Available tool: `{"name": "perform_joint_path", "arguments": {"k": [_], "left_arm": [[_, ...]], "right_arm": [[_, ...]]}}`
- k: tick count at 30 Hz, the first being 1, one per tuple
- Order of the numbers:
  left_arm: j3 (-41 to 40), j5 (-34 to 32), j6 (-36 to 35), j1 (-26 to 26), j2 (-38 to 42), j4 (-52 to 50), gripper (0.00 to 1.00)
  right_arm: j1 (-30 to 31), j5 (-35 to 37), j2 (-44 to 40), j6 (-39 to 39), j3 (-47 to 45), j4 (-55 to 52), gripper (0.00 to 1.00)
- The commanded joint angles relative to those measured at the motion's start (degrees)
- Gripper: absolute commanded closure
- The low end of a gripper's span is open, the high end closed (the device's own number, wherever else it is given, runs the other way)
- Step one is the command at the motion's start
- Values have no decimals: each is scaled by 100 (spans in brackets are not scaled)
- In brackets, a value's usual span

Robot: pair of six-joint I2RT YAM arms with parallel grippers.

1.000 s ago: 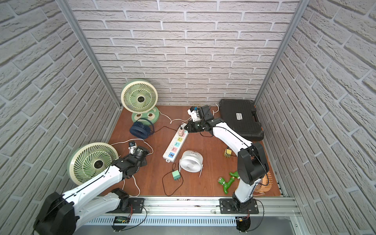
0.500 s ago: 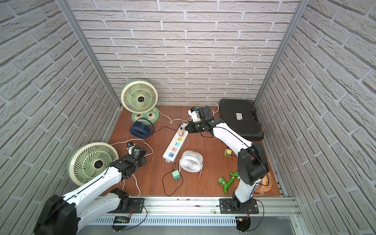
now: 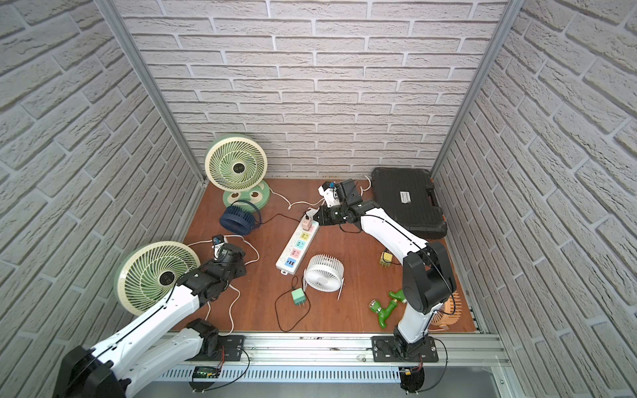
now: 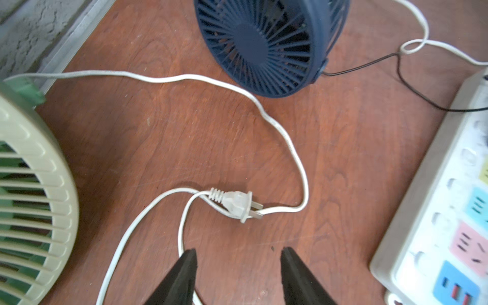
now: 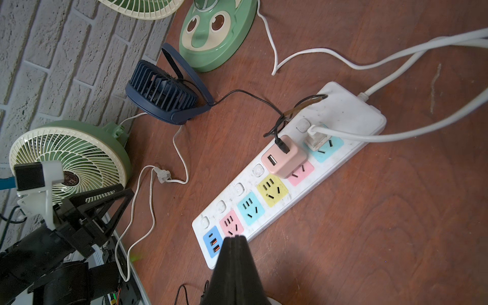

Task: Unplug the desk fan from the power strip
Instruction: Place the plug at the center of the board, then remove the plug from the socket.

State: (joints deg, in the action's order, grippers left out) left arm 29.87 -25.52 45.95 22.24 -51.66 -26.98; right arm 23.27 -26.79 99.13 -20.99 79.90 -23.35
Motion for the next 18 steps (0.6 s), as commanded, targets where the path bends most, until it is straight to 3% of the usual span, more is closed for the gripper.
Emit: {"name": "perform_joint_path", "arguments": {"k": [1,8,18], "left_arm": [[389,-129,-361,295,-95,290,44],[1035,261,-1258,988,-1118,1552,44],[1455,1428,-1977,1106,-2564,3372,40]], "right_arm": [[29,-30,101,52,-53,205,97],[-36,-156,358,-30,-153,516,97],[-195,-209,682,-242,-598,1452,97]]}}
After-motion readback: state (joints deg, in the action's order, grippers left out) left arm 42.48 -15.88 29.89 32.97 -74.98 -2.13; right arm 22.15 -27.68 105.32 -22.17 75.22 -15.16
